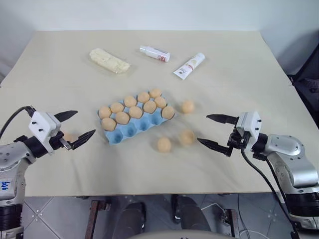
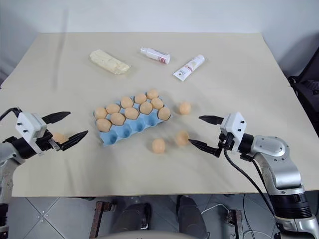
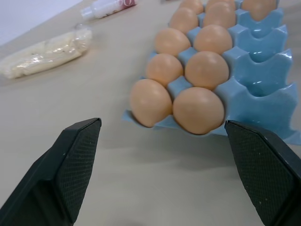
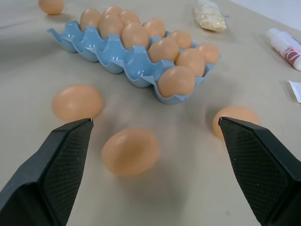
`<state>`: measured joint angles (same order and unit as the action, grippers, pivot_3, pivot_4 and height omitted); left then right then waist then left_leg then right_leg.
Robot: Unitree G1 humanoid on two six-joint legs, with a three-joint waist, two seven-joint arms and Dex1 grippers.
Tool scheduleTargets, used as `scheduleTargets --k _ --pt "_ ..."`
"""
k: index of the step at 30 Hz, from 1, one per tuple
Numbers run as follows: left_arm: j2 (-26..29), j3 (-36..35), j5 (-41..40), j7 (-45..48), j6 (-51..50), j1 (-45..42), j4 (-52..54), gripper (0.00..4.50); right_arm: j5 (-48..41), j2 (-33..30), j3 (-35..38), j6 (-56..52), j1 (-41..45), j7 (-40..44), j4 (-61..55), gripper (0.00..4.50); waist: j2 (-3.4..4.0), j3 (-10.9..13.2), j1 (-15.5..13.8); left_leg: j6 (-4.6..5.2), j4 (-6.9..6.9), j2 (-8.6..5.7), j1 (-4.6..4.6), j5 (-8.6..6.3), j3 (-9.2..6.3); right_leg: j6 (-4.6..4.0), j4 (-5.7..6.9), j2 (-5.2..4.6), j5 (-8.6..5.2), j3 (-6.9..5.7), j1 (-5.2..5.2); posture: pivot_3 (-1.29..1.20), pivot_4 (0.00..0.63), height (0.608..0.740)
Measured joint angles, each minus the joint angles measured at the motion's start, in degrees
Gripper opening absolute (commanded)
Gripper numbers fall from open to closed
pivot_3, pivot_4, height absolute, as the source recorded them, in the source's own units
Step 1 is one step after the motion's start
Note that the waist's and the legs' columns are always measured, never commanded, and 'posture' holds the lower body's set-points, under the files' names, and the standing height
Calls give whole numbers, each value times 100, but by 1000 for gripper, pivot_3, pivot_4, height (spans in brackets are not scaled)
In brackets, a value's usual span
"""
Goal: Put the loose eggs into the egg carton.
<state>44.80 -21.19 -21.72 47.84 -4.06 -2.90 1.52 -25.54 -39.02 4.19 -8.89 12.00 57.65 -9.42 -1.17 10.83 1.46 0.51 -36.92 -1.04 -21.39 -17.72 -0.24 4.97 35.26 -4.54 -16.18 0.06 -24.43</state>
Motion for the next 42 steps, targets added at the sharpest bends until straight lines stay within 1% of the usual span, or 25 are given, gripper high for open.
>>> scheduleTargets --k 4,10,12,15,18,21,27,30,37,42 --pt "-138 25 -5 -4 -1 -1 12 4478 29 26 6 -1 -8 -47 -4 4500 0 0 -3 1 -4 -1 -3 -1 1 1 -1 0 0 0 -1 0 150 740" --pt "-246 421 -47 319 44 -7 280 4478 29 -179 60 -117 -346 147 -212 4500 0 0 -26 2 -10 -1 -3 -1 1 2 1 -1 1 1 3 0 150 740" --pt "-245 589 -2 524 256 -4 289 4478 90 -260 -7 -128 -399 277 -234 4500 0 0 -25 2 -13 -1 -2 -1 1 2 3 0 1 0 3 0 150 740" --pt "-230 922 188 914 770 17 289 4478 349 -283 -389 -110 -305 398 -80 4500 0 0 13 2 -13 -1 3 -1 8 2 9 1 1 7 3 0 150 740" --pt "-221 1072 183 1293 1038 97 264 4478 567 -117 -710 -31 -24 469 392 4500 -1 0 26 2 -14 0 9 0 13 1 16 2 1 10 2 0 150 740" --pt "-186 1158 173 1572 1132 115 246 4478 787 223 -1007 207 444 525 919 4500 0 0 11 1 -19 0 10 2 12 1 22 3 1 9 2 0 150 740" --pt "-153 1067 168 1597 1128 164 229 4478 1123 608 -1179 616 894 524 1750 4500 0 0 -7 4 -18 -2 5 0 11 1 16 2 1 7 2 0 150 740" --pt "-154 1009 169 1513 1117 269 230 4500 1229 802 -1253 777 961 506 2004 3888 0 0 4 4 -17 -1 5 -1 12 2 15 2 1 7 1 0 150 740" --pt "-177 835 167 1208 1085 452 240 4500 1283 1068 -1272 902 1065 400 2200 1462 0 0 12 1 -23 -1 10 2 15 2 32 4 1 9 0 0 150 740" --pt "-219 759 157 1039 1049 576 241 4500 1280 1136 -1272 900 1068 356 2161 1462 0 0 10 1 -22 -2 9 3 14 2 32 3 1 9 0 0 150 740"
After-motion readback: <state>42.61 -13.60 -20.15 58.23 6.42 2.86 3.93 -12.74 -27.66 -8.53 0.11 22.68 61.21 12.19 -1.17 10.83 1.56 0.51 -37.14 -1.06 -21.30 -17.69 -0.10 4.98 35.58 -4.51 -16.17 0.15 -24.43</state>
